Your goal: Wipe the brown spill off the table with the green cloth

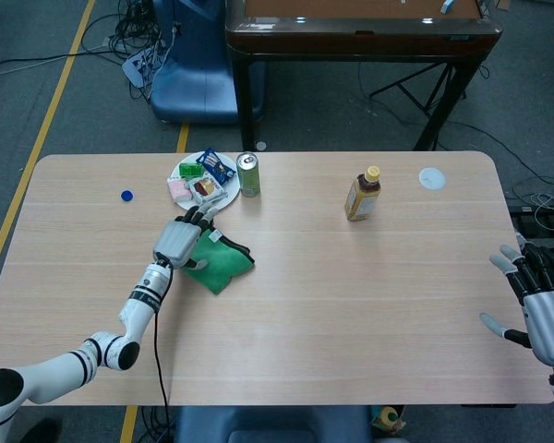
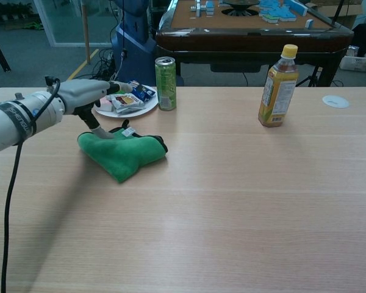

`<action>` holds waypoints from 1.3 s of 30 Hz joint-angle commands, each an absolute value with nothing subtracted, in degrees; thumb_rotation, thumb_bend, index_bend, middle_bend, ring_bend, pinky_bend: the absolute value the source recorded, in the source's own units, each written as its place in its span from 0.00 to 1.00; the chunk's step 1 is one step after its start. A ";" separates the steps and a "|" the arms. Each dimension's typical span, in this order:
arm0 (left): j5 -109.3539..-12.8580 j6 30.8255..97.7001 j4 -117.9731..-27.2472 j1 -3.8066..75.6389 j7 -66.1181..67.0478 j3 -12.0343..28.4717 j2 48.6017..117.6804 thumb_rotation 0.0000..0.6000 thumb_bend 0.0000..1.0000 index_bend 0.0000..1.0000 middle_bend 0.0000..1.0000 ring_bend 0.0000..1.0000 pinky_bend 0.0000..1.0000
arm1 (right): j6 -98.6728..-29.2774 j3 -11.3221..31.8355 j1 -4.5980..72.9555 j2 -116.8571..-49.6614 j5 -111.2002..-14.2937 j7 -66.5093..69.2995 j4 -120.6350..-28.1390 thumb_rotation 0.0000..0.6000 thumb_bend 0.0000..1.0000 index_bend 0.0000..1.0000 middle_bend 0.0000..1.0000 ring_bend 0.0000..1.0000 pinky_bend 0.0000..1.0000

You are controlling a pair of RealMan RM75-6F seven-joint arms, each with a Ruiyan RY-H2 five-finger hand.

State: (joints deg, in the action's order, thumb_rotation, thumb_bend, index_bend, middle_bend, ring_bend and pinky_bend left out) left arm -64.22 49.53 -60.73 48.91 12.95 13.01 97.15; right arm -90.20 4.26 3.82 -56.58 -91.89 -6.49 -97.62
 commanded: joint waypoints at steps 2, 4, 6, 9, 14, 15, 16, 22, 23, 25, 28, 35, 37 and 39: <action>-63.94 53.21 -66.85 46.00 13.55 13.02 93.07 1.00 0.15 0.00 0.00 0.00 0.24 | -89.62 4.38 4.13 -56.58 -91.55 -6.24 -97.40 1.00 0.18 0.21 0.17 0.06 0.02; -63.56 54.80 -69.79 44.57 14.10 12.93 90.94 1.00 0.15 0.00 0.00 0.00 0.24 | -89.23 4.44 4.38 -56.55 -91.52 -6.15 -97.32 1.00 0.18 0.21 0.17 0.06 0.02; -63.30 56.39 -72.08 43.16 14.28 12.83 89.15 1.00 0.15 0.00 0.00 0.00 0.24 | -89.00 4.52 4.59 -56.53 -91.52 -6.02 -97.24 1.00 0.18 0.21 0.17 0.06 0.02; -63.06 59.21 -75.54 40.53 13.66 12.63 86.23 1.00 0.15 0.00 0.00 0.00 0.24 | -88.50 4.63 4.91 -56.43 -91.31 -5.69 -97.03 1.00 0.18 0.21 0.17 0.06 0.02; -64.04 64.62 -80.73 35.65 13.10 11.09 81.96 1.00 0.15 0.00 0.00 0.00 0.24 | -87.11 4.71 5.81 -56.51 -91.21 -5.34 -96.56 1.00 0.18 0.21 0.17 0.06 0.02; -64.32 65.64 -81.64 34.81 13.21 10.75 81.28 1.00 0.15 0.00 0.00 0.00 0.24 | -86.86 4.74 6.01 -56.59 -91.22 -5.23 -96.45 1.00 0.18 0.21 0.17 0.06 0.02; -64.61 67.01 -82.87 33.69 13.34 10.36 80.41 1.00 0.15 0.00 0.00 0.00 0.24 | -86.54 4.78 6.29 -56.70 -91.29 -5.09 -96.28 1.00 0.18 0.21 0.17 0.06 0.02; -65.46 72.18 -88.88 28.85 14.18 8.65 76.02 1.00 0.15 0.00 0.00 0.00 0.24 | -85.04 4.73 7.59 -57.05 -91.92 -4.05 -95.38 1.00 0.18 0.21 0.17 0.06 0.02; -65.81 73.66 -89.92 27.61 14.33 8.18 75.13 1.00 0.15 0.00 0.00 0.00 0.24 | -84.78 4.74 7.89 -57.15 -92.12 -3.71 -95.19 1.00 0.18 0.21 0.17 0.06 0.02; -66.63 75.64 -91.50 25.84 14.06 7.48 73.78 1.00 0.15 0.00 0.00 0.00 0.24 | -84.32 4.64 8.32 -57.28 -92.49 -3.41 -94.77 1.00 0.18 0.21 0.17 0.06 0.02; -68.16 79.02 -93.39 22.85 13.23 6.35 71.91 1.00 0.15 0.00 0.00 0.00 0.24 | -83.36 4.30 9.08 -57.43 -93.24 -2.96 -94.16 1.00 0.18 0.21 0.17 0.06 0.02; -71.63 87.15 -95.12 15.88 11.48 3.98 69.86 1.00 0.15 0.00 0.00 0.00 0.22 | -82.83 3.58 10.30 -58.23 -95.40 -0.99 -92.49 1.00 0.18 0.21 0.17 0.06 0.02; -72.74 89.07 -95.35 14.30 10.96 3.46 69.70 1.00 0.15 0.00 0.00 0.00 0.22 | -83.09 3.29 10.48 -58.46 -96.32 -0.76 -92.18 1.00 0.18 0.21 0.17 0.06 0.02; -73.97 90.82 -95.73 12.70 11.20 2.70 69.41 1.00 0.15 0.00 0.00 0.00 0.22 | -83.30 2.96 10.61 -58.71 -97.11 -0.54 -91.95 1.00 0.18 0.21 0.17 0.06 0.02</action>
State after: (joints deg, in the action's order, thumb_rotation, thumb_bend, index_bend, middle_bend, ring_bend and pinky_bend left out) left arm -72.87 89.55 -95.23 13.85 11.41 3.48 69.84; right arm -83.15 3.15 10.49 -58.54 -96.84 -0.70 -92.13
